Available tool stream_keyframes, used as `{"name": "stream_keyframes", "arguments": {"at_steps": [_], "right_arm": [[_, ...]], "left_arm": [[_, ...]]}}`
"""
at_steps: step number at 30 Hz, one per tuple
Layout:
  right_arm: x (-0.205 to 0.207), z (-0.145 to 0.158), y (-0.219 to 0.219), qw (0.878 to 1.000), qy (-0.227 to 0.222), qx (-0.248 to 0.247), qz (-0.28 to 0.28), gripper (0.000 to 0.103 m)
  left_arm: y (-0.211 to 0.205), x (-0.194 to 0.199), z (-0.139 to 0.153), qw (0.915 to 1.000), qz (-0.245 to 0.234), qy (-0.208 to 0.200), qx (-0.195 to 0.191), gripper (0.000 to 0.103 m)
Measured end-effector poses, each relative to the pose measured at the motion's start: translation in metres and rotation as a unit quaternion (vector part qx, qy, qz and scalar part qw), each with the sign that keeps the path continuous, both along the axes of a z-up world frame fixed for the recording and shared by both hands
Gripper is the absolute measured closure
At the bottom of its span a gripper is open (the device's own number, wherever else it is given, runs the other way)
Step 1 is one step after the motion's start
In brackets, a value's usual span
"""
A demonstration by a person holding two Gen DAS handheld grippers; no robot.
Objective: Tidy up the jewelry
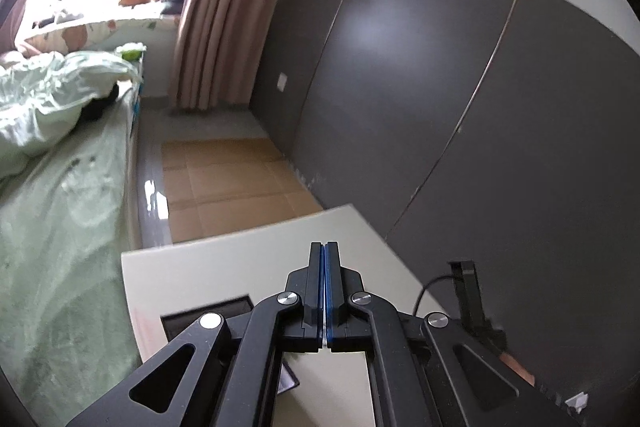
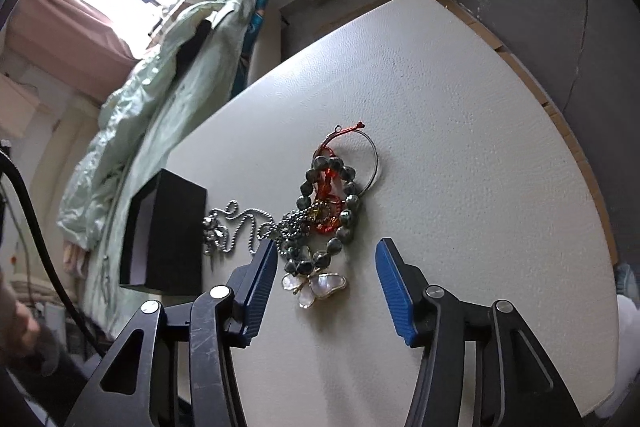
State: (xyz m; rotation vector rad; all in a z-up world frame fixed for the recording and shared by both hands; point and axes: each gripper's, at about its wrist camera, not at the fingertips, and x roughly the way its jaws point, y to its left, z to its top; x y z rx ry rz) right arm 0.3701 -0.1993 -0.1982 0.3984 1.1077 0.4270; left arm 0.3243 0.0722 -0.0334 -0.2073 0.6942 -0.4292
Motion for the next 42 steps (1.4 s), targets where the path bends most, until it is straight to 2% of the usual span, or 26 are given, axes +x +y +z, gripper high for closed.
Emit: {"name": "stream_keyframes", "arguments": {"at_steps": [6, 7, 8, 9, 10, 11, 13, 19, 26, 29, 33, 35, 39, 42], "right_arm": [[0.006, 0.004, 0.02, 0.998, 0.002, -0.062, 0.015, 0.052], [0.007, 0.004, 0.022, 0.997, 0.001, -0.075, 0.015, 0.061], [0.008, 0.005, 0.022, 0.996, 0.001, -0.091, 0.015, 0.075], [0.009, 0.005, 0.021, 0.994, -0.001, -0.111, 0.015, 0.082], [0.009, 0.004, 0.019, 0.993, -0.001, -0.118, 0.018, 0.09], [0.009, 0.004, 0.015, 0.993, -0.001, -0.113, 0.024, 0.092], [0.008, 0.005, 0.007, 0.994, -0.001, -0.105, 0.026, 0.093], [-0.008, 0.02, -0.023, 0.997, -0.05, -0.054, 0.018, 0.093], [-0.017, 0.031, -0.053, 0.996, -0.084, 0.001, -0.02, 0.093], [-0.019, 0.034, -0.06, 0.994, -0.098, 0.022, -0.032, 0.093], [-0.02, 0.036, -0.064, 0.992, -0.11, 0.05, -0.033, 0.093], [-0.022, 0.037, -0.063, 0.992, -0.113, 0.055, -0.029, 0.093], [-0.022, 0.038, -0.063, 0.991, -0.117, 0.066, -0.022, 0.093], [-0.021, 0.036, -0.064, 0.99, -0.115, 0.078, -0.02, 0.093]], "left_arm": [[-0.011, 0.007, -0.016, 0.9989, -0.016, 0.034, 0.029, 0.1], [-0.012, 0.008, -0.02, 0.9986, -0.017, 0.039, 0.031, 0.09], [-0.014, 0.01, -0.024, 0.9982, -0.018, 0.048, 0.032, 0.081], [-0.015, 0.011, -0.027, 0.998, -0.018, 0.052, 0.031, 0.054], [-0.016, 0.011, -0.029, 0.9981, -0.018, 0.051, 0.029, 0.034], [-0.018, 0.011, -0.029, 0.9984, -0.017, 0.046, 0.029, 0.031], [-0.023, 0.012, -0.032, 0.9981, -0.019, 0.045, 0.037, 0.031], [-0.048, 0.021, -0.052, 0.9951, -0.043, 0.062, 0.063, 0.031], [-0.086, 0.028, -0.086, 0.9829, -0.082, 0.087, 0.14, 0.034], [-0.097, 0.033, -0.103, 0.9702, -0.101, 0.104, 0.194, 0.038], [-0.099, 0.04, -0.113, 0.9562, -0.116, 0.124, 0.238, 0.039], [-0.101, 0.044, -0.119, 0.944, -0.13, 0.137, 0.271, 0.039], [-0.1, 0.057, -0.132, 0.9238, -0.148, 0.166, 0.312, 0.039], [-0.104, 0.063, -0.14, 0.9077, -0.161, 0.177, 0.345, 0.045]]}}
